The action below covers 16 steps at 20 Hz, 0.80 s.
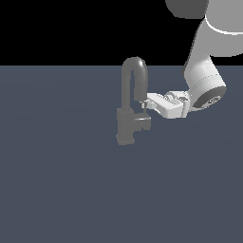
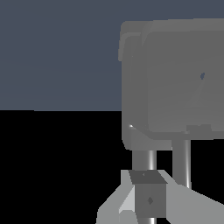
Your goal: Turn on the faucet by rotating a designated handle.
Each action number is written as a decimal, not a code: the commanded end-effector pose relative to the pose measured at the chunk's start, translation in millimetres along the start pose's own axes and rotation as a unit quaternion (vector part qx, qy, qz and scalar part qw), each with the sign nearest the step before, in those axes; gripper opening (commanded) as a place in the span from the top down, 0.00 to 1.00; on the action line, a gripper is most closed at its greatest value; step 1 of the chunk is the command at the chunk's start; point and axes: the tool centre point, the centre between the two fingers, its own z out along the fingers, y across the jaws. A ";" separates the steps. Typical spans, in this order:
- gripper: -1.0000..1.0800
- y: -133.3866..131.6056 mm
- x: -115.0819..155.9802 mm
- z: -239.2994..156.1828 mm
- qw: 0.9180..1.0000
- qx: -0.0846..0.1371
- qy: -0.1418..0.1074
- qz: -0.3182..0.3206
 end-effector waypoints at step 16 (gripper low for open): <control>1.00 31.1 -4.6 0.0 1.000 0.000 0.002 -0.004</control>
